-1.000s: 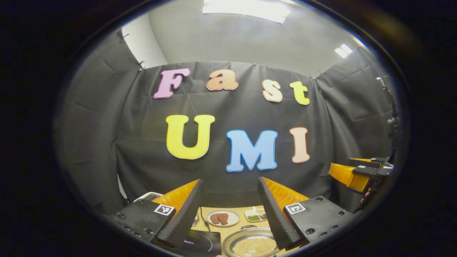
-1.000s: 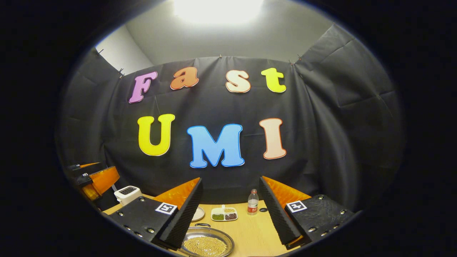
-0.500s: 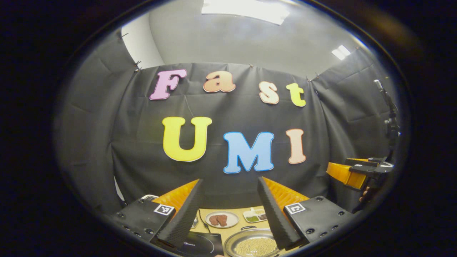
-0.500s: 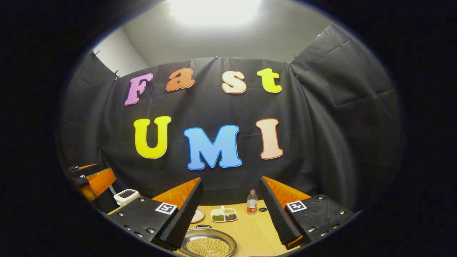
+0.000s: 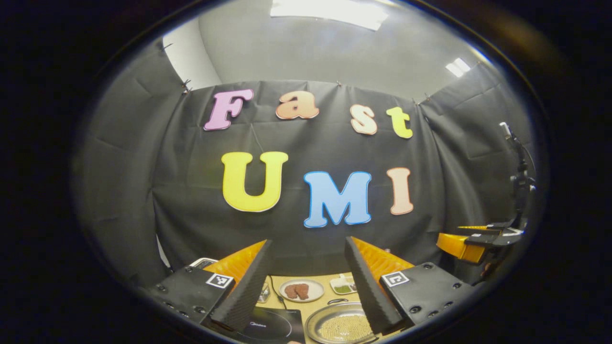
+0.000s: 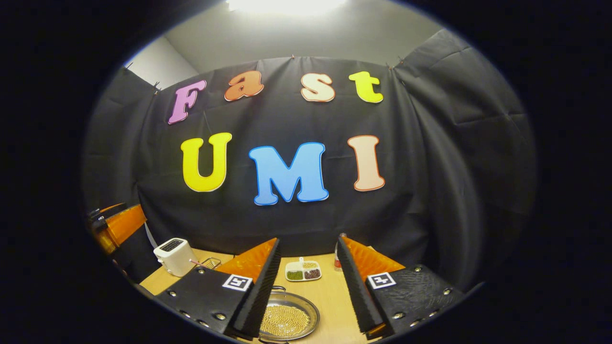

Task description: First push the handle of the pot to place it horizontally, then grasp the pot with both hands and set it on the induction cooktop.

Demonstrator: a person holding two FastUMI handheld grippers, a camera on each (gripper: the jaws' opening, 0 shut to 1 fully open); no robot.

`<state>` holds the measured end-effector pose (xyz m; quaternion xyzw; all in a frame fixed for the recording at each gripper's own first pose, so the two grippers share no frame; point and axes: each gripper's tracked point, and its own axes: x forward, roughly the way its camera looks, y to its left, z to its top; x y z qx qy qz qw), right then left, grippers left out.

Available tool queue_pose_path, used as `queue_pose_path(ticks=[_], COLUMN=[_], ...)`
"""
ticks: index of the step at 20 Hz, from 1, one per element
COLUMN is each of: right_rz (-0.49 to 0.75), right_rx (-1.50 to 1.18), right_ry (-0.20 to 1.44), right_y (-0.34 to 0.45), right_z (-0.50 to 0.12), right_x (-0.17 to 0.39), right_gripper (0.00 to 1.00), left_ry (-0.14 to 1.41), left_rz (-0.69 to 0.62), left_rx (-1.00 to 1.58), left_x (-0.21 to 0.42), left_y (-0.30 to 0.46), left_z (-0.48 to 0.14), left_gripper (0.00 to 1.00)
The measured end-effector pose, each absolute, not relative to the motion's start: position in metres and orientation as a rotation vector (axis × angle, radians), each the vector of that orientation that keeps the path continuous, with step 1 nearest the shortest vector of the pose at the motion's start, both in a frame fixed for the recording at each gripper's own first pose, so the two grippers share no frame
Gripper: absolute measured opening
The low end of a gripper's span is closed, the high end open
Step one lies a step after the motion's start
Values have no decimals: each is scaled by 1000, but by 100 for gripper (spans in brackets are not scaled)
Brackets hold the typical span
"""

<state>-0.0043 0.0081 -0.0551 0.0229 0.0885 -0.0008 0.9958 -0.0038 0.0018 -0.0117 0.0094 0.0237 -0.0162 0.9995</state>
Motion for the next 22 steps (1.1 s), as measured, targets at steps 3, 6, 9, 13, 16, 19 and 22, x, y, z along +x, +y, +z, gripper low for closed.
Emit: queue_pose_path(ticks=[3, 6, 9, 13, 16, 19, 22], right_rz=[-10, 34, 80, 141, 183, 241, 285], right_rx=[54, 47, 76, 137, 137, 159, 209], right_ry=[280, 390, 517, 676, 756, 845, 926], right_y=[7, 17, 28, 48, 62, 82, 100], right_z=[-86, -115, -154, -198, -220, -246, -270], right_x=[-9, -11, -19, -32, -42, -56, -68], right_gripper=[30, 1, 3, 3, 3, 3, 3], left_ry=[61, 77, 89, 96, 95, 92, 92], left_rz=[-28, -23, -13, 1, 17, 31, 49], left_rx=[20, 16, 14, 6, 5, 2, 4], left_x=[-4, -5, -8, -11, -15, -19, -25], left_y=[6, 12, 20, 29, 37, 45, 54], left_z=[-18, -24, -29, -33, -32, -32, -31], left_gripper=[99, 95, 95, 97, 99, 99, 99])
